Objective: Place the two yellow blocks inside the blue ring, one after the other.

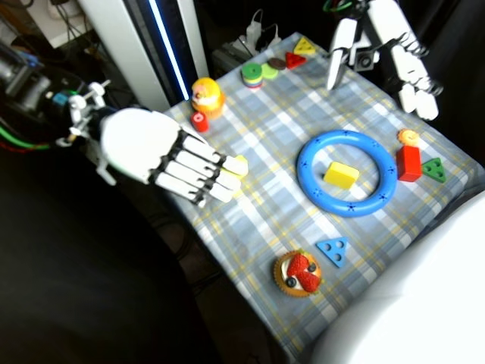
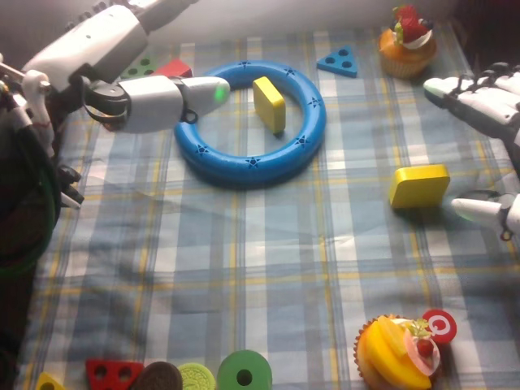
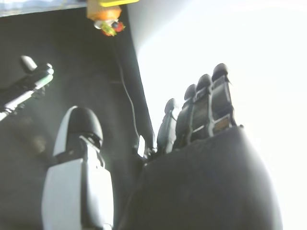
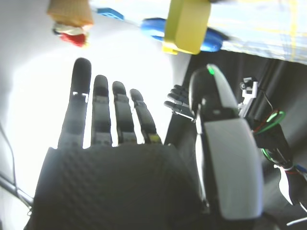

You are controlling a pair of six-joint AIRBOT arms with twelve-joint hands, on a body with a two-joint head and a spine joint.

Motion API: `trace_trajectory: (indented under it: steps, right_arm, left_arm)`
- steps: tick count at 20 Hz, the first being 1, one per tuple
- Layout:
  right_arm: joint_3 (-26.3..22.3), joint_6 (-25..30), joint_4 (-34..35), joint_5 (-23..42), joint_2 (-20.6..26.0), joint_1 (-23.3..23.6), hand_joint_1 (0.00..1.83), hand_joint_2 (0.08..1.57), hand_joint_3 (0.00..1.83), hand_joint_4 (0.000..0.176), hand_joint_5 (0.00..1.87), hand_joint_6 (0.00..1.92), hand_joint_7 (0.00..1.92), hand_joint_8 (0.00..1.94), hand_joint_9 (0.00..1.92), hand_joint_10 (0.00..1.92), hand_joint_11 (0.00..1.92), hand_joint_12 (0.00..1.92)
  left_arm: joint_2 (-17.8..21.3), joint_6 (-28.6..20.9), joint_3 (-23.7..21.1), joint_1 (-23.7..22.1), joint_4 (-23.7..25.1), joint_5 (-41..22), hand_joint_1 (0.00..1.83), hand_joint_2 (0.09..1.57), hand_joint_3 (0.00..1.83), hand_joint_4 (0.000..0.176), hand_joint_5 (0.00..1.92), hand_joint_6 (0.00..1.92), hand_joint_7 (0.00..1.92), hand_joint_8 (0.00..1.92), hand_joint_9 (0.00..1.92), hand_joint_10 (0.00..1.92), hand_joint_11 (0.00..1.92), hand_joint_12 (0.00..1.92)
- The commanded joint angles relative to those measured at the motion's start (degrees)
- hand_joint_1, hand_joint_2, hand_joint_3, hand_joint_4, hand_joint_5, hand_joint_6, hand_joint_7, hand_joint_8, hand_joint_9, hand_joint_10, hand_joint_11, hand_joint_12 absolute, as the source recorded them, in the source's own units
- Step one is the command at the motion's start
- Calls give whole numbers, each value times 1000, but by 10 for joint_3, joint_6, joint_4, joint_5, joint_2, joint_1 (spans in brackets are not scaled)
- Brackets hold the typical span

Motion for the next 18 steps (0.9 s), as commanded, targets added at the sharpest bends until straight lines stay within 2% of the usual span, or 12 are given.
trace_trajectory:
  steps: [1,2,3,5,7,9,11,13,15,16,17,18]
  right_arm:
    - [5,3,-12,55,-4,11,648,1230,2,0,66,28,156,22,0,500,0,1480]
    - [9,3,-13,47,-10,16,649,1234,2,0,78,31,173,22,0,513,0,1383]
    - [15,3,-13,39,-15,20,678,1230,0,0,102,41,195,28,0,519,0,1355]
    - [24,3,-13,25,-25,26,739,1220,0,0,149,60,246,36,0,603,0,1341]
    - [32,4,-12,14,-32,31,765,1229,1,0,179,75,289,44,0,661,0,1388]
    - [40,4,-11,4,-41,39,826,1227,0,0,241,114,348,60,0,812,0,1458]
    - [44,4,-11,-2,-45,44,832,1238,2,0,284,160,399,79,0,931,0,1522]
    - [46,4,-12,-4,-48,49,847,1240,0,0,249,489,461,224,52,1063,0,1664]
    - [50,4,-12,-8,-54,54,918,1238,1,0,182,969,419,957,126,1391,0,1837]
    - [51,4,-12,-10,-57,56,945,1239,0,0,224,1086,491,1121,227,1480,0,1904]
    - [53,4,-12,-12,-59,57,1198,1271,2,0,257,1176,630,1426,289,1524,0,1918]
    - [57,4,-12,-15,-62,59,1153,1309,10,0,411,1527,745,1473,386,1531,0,1920]
  left_arm:
    - [2,-3,-3,-2,16,-70,550,1142,4,78,137,7,93,4,36,2,0,568]
    - [3,-3,-3,0,16,-72,558,1147,2,77,134,4,92,2,39,3,0,672]
    - [4,-3,-4,1,15,-74,595,1148,0,61,150,7,100,2,57,9,0,789]
    - [5,-4,-5,4,14,-77,613,1152,2,68,148,5,88,0,56,8,0,816]
    - [6,-4,-6,5,14,-79,623,1156,3,43,168,9,116,8,84,19,0,871]
    - [7,-4,-6,5,13,-79,634,1164,3,50,154,2,109,2,76,14,0,805]
    - [8,-4,-7,7,12,-79,623,1172,4,70,128,1,82,1,53,3,0,669]
    - [9,-4,-7,7,11,-77,655,1178,5,66,118,0,73,0,47,0,0,675]
    - [10,-4,-7,9,9,-77,646,1171,1,62,125,4,72,2,46,4,0,705]
    - [10,-4,-7,10,7,-77,671,1168,0,52,140,7,89,4,74,16,0,925]
    - [10,-4,-7,11,5,-77,685,1167,0,43,146,7,98,4,85,21,0,1030]
    - [10,-4,-7,11,4,-77,679,1169,1,42,148,7,105,5,88,23,0,1055]
